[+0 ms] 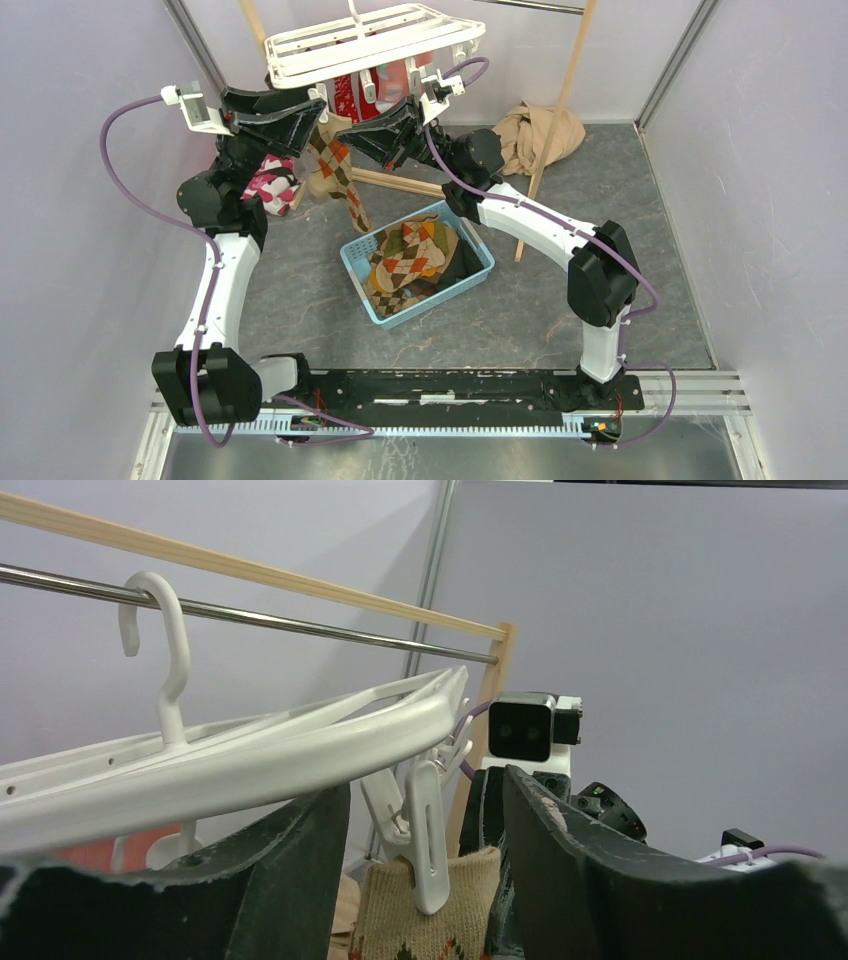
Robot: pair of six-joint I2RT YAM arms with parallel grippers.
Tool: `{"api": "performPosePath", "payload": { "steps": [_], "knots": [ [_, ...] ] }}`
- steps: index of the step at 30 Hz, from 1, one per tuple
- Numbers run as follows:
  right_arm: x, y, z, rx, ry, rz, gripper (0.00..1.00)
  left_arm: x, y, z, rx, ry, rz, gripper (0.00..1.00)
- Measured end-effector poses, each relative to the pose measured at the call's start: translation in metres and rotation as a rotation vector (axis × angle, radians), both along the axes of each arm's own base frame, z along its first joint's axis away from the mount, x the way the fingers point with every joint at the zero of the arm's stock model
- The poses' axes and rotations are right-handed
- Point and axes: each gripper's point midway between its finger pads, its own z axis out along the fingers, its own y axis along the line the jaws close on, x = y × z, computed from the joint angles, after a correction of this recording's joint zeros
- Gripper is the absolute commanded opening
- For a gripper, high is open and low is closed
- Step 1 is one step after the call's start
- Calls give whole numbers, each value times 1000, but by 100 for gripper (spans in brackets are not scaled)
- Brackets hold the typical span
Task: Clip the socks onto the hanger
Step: Clamp the sock onto the hanger.
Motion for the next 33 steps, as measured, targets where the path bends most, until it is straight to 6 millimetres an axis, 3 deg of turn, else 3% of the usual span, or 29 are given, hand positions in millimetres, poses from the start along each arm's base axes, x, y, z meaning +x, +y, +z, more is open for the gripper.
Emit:
{"api": "performPosePath", "payload": {
  "steps": [5,10,18,23,33],
  "knots": [
    [0,0,0,0,0,0,9,2,0,-2,-3,16,0,82],
    [0,0,0,-1,2,1,32,1,1,-2,-7,46,10,98],
    [-1,-5,-6,-20,8,-12,67,-18,12,5,12,83,156,100],
    [-6,-12,-15,-64,8,-40,75,-29,21,8,44,105,262,100],
    [-19,-40,-49,-240,-38,-180,82,-51,29,-12,110,193,367,100]
  ]
}}
